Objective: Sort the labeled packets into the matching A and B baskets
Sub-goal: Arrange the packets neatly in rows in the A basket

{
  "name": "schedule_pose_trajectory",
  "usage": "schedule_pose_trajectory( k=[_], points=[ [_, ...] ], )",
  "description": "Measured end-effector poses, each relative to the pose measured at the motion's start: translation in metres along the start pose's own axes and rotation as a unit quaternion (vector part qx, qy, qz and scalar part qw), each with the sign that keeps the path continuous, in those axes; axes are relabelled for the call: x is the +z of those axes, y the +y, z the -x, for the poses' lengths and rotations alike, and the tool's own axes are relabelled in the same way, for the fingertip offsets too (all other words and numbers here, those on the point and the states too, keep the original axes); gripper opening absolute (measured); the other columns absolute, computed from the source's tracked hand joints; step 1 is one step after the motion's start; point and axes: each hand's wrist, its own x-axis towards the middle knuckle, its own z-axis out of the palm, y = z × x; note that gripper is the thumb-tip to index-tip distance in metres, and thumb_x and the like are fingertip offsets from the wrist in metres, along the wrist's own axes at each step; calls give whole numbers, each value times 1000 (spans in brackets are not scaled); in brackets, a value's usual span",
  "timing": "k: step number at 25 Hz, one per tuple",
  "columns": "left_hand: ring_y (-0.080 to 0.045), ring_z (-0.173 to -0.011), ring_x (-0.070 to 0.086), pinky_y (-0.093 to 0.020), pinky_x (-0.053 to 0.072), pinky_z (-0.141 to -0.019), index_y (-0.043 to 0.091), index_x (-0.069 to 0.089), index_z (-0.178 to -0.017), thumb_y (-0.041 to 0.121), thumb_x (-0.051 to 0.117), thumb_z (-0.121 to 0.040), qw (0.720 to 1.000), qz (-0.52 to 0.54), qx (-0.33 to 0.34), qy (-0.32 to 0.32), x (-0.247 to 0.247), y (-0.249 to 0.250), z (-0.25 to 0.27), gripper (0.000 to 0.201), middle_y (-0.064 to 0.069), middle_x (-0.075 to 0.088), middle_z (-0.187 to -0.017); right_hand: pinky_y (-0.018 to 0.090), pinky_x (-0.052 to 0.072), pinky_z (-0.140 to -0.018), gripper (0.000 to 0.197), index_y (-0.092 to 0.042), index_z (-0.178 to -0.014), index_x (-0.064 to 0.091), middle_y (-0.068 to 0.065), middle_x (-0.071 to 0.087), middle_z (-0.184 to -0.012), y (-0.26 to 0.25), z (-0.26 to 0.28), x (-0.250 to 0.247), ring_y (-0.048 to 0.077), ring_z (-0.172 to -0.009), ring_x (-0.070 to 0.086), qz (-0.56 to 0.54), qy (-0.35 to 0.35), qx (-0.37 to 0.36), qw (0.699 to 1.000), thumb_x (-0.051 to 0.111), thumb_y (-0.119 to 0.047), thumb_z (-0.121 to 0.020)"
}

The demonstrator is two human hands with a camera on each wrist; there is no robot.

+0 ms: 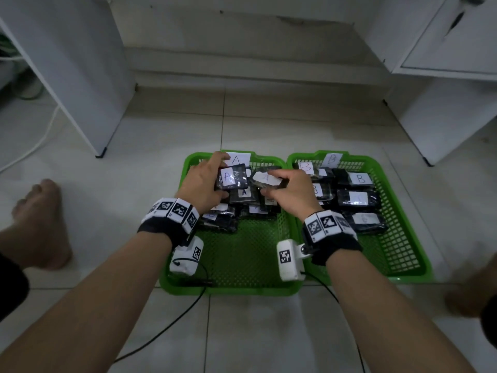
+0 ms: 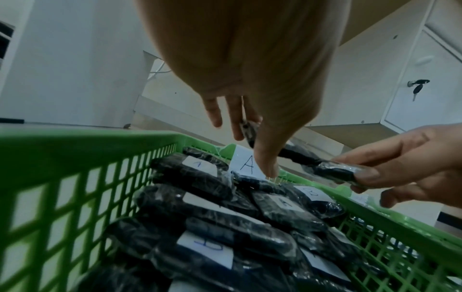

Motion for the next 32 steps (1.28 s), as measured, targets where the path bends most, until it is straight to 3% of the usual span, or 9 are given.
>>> schedule_pose_trajectory(
  k=[2, 5, 9, 13, 16, 19, 25, 29, 32],
  points=[
    [-21, -125, 48, -43, 30, -110, 28, 54, -126, 28, 87, -68, 996, -91, 6, -16, 1, -1, -8, 67, 4, 61, -128, -2, 40, -75, 50, -14, -122, 74, -2, 74, -115, 1, 0, 0, -5, -87, 61, 17, 50, -37, 998, 86, -7, -74],
    [-22, -130, 39, -45, 25, -108, 33, 60, -127, 39, 85, -69, 984, -169, 13, -51, 7, 1, -16, 64, 5, 55, -133, -3, 40, -59, 39, -15, -109, 79, -7, 74, -93, 5, -3, -2, -14, -75, 57, 23, 104, -52, 993, 83, -7, -71],
    [-22, -132, 37, -45, 26, -108, 35, 56, -135, 44, 83, -71, 970, -225, 9, -92, 19, 4, -21, 70, 4, 51, -138, 0, 41, -65, 40, -17, -110, 77, -6, 73, -103, 9, -9, -5, -5, -82, 60, 47, 91, -47, 994, 86, -10, -71],
    [-21, -128, 41, -44, 27, -108, 32, 56, -131, 54, 81, -65, 976, -199, 8, -83, 20, 2, -17, 74, 4, 53, -133, 24, 43, -91, 43, -19, -117, 73, -3, 62, -112, 10, -17, 4, 12, -102, 55, 131, 61, -72, 987, 86, -23, -77],
    [-21, -117, 52, -41, 40, -102, 24, 66, -115, 45, 74, -74, 994, -108, 3, -5, 9, -6, -13, 47, 4, 62, -120, 26, 40, -90, 41, -17, -120, 71, -2, 63, -111, -3, -28, 16, 14, -104, 51, 213, 47, -134, 967, 82, -27, -82],
    [-8, -81, 63, -25, 57, -77, 20, 69, -90, 26, 76, -80, 998, -5, 42, 38, -5, -10, -1, 14, 8, 67, -89, 31, 46, -87, 32, -16, -112, 73, -3, 67, -103, -16, -40, 27, 17, -100, 51, 276, 60, -170, 944, 80, -30, -84],
    [4, -79, 65, -27, 57, -85, 25, 76, -84, 22, 84, -73, 958, -73, 37, -276, -3, -5, 30, 13, 17, 71, -82, 25, 37, -76, 30, -22, -108, 74, -5, 72, -103, -21, -47, 48, 15, -95, 48, 297, 45, -154, 941, 81, -17, -79],
    [-13, -83, 69, -35, 60, -80, 17, 77, -82, 45, 92, -58, 879, -157, -3, -451, 9, 9, 51, 40, 6, 75, -87, 27, 55, -77, 42, -20, -105, 77, -5, 73, -96, -23, -30, 26, 12, -87, 64, 201, -29, -104, 974, 90, -20, -65],
    [-19, -87, 71, -33, 60, -77, 12, 79, -86, 54, 86, -65, 833, -204, 2, -514, 11, 12, 59, 47, -1, 76, -92, 19, 48, -63, 44, -16, -100, 78, -7, 71, -86, -25, -10, 8, 7, -75, 65, 230, -123, -85, 962, 95, -21, -60]
  ],
)
